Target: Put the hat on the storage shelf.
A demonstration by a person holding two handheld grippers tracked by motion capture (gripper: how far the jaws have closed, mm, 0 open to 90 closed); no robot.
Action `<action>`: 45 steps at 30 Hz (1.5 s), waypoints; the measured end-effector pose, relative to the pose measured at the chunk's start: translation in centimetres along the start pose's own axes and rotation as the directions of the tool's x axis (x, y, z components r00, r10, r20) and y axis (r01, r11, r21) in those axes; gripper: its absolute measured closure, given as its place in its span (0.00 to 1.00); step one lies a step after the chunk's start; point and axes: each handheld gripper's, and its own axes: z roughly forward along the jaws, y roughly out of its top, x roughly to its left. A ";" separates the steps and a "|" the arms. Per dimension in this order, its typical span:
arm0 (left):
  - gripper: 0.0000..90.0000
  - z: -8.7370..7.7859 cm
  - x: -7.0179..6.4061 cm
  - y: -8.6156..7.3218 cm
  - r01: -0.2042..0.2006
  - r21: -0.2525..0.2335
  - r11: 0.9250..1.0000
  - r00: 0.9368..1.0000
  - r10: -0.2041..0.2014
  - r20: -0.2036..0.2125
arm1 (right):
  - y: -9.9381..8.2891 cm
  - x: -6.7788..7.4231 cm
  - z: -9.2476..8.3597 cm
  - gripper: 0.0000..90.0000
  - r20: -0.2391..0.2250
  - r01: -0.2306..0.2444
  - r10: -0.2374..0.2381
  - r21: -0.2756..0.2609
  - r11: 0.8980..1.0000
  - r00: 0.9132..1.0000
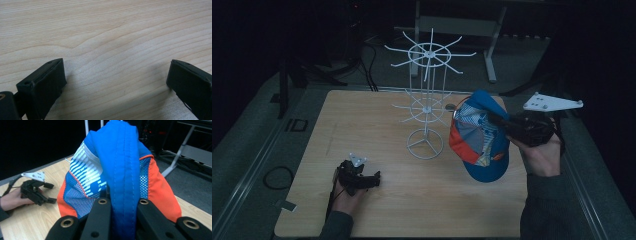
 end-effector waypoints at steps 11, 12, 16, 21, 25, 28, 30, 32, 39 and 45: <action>0.03 0.0 0.0 0.0 0.000 0.000 1.000 1.000 0.000 0.000 | 1.0 0.2 -0.1 0.98 -0.020 0.014 -0.015 -0.018 1.000 1.000; 0.03 0.0 0.0 0.0 0.000 0.000 1.000 1.000 0.000 0.000 | 1.1 0.3 -0.1 0.98 -0.021 0.017 -0.018 -0.019 1.000 1.000; 0.03 0.0 0.0 0.0 0.000 0.000 1.000 1.000 0.000 0.000 | 1.5 0.4 -0.1 0.98 -0.027 0.021 -0.022 -0.023 1.000 0.999; 0.03 0.0 0.0 0.0 0.000 0.000 1.000 1.000 0.000 0.000 | 1.9 0.5 -0.3 0.98 -0.035 0.025 -0.026 -0.037 0.999 0.999; 0.03 0.0 0.0 0.0 0.000 0.000 1.000 1.000 0.000 0.000 | 2.2 0.6 -0.4 0.98 -0.037 0.030 -0.032 -0.041 0.999 0.999; 0.03 0.0 0.0 0.0 0.000 0.000 1.000 1.000 0.000 0.000 | 2.4 0.6 -0.6 0.98 -0.041 0.030 -0.032 -0.045 0.999 0.999; 0.03 0.0 0.0 0.0 0.000 0.000 1.000 1.000 0.000 0.000 | 2.6 0.6 -0.7 0.98 -0.045 0.031 -0.033 -0.051 0.998 0.998; 0.03 0.0 0.0 0.0 0.000 0.000 1.000 1.000 0.000 0.001 | 2.7 0.6 -0.8 0.98 -0.050 0.028 -0.031 -0.061 0.998 0.998; 0.03 0.0 0.0 0.0 -0.002 -0.001 1.000 1.000 0.002 0.002 | 3.1 0.7 -1.2 0.98 -0.054 0.026 -0.030 -0.082 0.996 0.998; 0.03 0.0 0.0 0.0 -0.003 -0.001 1.000 1.000 0.003 0.003 | 3.5 0.7 -1.4 0.98 -0.052 0.033 -0.038 -0.092 0.995 0.998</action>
